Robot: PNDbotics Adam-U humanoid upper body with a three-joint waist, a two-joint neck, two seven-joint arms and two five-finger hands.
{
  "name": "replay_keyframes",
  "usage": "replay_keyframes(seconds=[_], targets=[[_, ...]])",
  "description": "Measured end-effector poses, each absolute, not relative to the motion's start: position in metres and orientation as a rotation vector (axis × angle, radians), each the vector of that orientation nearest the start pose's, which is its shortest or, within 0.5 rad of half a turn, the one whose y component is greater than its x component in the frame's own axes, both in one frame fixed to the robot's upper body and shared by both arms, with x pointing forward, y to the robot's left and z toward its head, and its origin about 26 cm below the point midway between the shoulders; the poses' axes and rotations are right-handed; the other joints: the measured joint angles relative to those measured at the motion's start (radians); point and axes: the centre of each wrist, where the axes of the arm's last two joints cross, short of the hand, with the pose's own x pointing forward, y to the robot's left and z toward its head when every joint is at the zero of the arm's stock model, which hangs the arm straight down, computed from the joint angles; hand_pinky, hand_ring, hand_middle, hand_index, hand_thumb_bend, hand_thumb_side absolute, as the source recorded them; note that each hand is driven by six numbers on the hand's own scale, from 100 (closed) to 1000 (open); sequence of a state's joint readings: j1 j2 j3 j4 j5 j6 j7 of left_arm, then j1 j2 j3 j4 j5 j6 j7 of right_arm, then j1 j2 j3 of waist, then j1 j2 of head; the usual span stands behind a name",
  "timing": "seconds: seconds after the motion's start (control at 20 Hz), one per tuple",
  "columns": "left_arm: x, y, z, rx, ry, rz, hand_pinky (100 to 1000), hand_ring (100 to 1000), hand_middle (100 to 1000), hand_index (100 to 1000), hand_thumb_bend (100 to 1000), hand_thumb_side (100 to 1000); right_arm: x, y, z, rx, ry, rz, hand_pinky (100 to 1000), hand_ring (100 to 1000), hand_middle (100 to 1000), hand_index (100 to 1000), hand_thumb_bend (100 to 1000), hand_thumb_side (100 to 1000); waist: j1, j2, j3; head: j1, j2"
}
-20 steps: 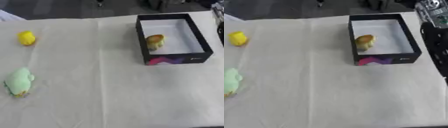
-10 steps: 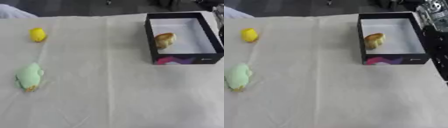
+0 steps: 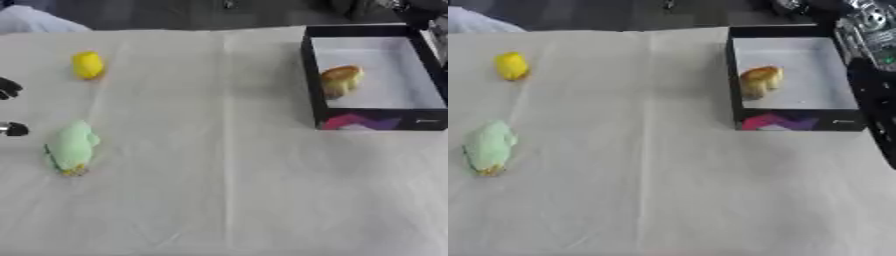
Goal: Pick up the objects with one hand, pass them to the other hand, and then place them into the box on the other side of the table.
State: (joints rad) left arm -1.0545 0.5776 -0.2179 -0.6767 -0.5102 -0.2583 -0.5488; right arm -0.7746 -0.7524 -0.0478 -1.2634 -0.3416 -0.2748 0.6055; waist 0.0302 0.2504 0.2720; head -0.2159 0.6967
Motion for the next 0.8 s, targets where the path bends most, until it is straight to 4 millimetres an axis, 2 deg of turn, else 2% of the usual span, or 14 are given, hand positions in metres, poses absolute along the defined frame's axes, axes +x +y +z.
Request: replay_keyframes(seconds=[0.45, 0.65, 0.8], targets=[[0.500, 0.309, 0.199, 0.494, -1.318, -1.488, 905, 874, 819, 905, 727, 487, 0.410, -0.391, 0.286, -0.025, -2.135, 0.971, 985, 1000, 874, 1000, 100, 417, -0.001, -0.002, -0.007, 0.010, 0.004], [0.500, 0.305, 0.202, 0.455, -1.280, -1.590, 899, 875, 815, 898, 742, 469, 0.411, -0.389, 0.284, -0.022, -2.129, 0.981, 985, 1000, 872, 1000, 100, 417, -0.001, -0.002, -0.006, 0.011, 0.005], [0.500, 0.304, 0.204, 0.446, -1.246, -1.655, 899, 882, 822, 906, 757, 419, 0.411, -0.389, 0.282, -0.023, -2.124, 0.983, 985, 1000, 871, 1000, 100, 416, 0.000, -0.002, -0.006, 0.011, 0.005]])
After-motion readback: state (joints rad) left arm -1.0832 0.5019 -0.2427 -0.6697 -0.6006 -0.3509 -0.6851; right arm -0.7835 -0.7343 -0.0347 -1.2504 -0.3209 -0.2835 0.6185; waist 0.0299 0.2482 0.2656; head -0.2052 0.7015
